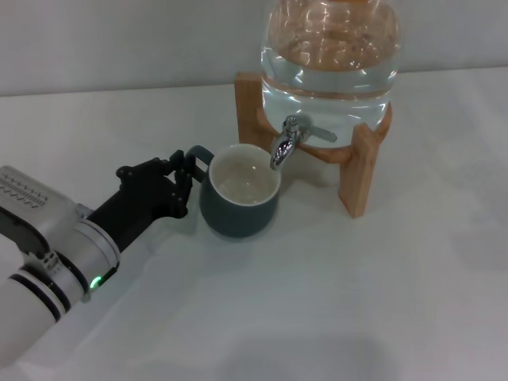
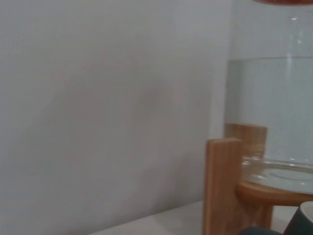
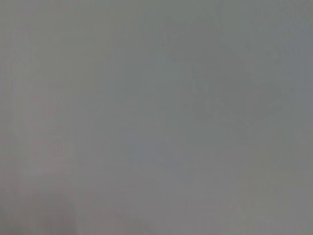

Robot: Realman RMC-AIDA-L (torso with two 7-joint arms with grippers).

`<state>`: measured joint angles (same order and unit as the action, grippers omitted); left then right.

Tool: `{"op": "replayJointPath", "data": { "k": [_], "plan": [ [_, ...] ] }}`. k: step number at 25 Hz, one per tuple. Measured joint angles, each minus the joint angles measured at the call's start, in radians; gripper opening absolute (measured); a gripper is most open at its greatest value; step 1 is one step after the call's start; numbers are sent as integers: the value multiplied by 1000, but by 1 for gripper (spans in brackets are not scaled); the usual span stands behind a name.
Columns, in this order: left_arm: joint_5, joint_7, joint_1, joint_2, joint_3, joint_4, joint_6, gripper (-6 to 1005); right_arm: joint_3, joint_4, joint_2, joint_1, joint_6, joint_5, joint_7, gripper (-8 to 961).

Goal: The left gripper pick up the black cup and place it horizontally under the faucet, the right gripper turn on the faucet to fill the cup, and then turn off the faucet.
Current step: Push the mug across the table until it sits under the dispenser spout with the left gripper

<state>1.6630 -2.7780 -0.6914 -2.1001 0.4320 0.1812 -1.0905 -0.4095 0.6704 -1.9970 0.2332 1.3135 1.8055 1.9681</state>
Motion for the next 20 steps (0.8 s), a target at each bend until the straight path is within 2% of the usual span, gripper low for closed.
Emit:
{"op": "replayJointPath", "data": {
  "k": [20],
  "plan": [
    [-25, 0, -14, 2, -4, 27, -3, 134, 5, 3, 0, -4, 12, 0, -1, 839]
  ]
}}
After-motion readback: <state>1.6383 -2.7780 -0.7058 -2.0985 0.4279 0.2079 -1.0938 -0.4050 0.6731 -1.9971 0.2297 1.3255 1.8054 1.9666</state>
